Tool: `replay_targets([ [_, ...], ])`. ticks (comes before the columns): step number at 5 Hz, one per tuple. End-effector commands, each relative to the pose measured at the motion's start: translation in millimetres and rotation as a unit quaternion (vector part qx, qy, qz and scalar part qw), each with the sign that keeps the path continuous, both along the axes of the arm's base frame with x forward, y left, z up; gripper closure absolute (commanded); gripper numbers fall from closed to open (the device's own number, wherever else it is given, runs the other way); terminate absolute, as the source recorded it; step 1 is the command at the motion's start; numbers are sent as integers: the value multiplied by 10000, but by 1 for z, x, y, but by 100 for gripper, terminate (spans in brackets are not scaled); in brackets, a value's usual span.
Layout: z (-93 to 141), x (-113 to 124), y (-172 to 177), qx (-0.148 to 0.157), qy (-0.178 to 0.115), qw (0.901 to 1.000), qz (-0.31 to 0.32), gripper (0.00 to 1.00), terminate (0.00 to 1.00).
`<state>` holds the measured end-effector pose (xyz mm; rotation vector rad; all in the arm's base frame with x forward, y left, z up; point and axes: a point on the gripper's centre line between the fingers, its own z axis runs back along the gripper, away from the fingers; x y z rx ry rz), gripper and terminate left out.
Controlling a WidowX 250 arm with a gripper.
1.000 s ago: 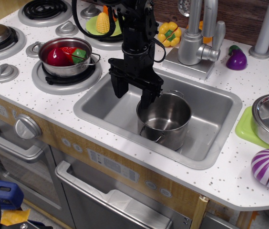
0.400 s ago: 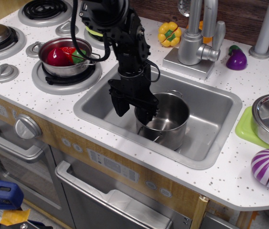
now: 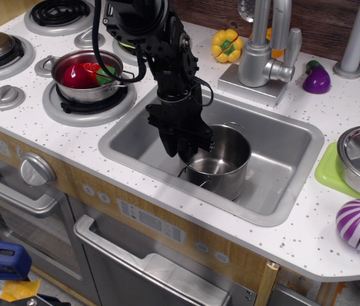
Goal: Pick up pot from sink
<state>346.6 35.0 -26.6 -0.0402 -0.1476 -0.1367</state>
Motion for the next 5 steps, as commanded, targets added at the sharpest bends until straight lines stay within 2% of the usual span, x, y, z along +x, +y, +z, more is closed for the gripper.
replay_targets([
  [1, 25, 9, 9, 52, -72, 9997, -235, 100, 0],
  [4, 117, 40, 24, 800, 288, 9906, -1074, 100, 0],
  [5, 136, 44, 20, 985, 204, 9863, -1307, 100, 100],
])
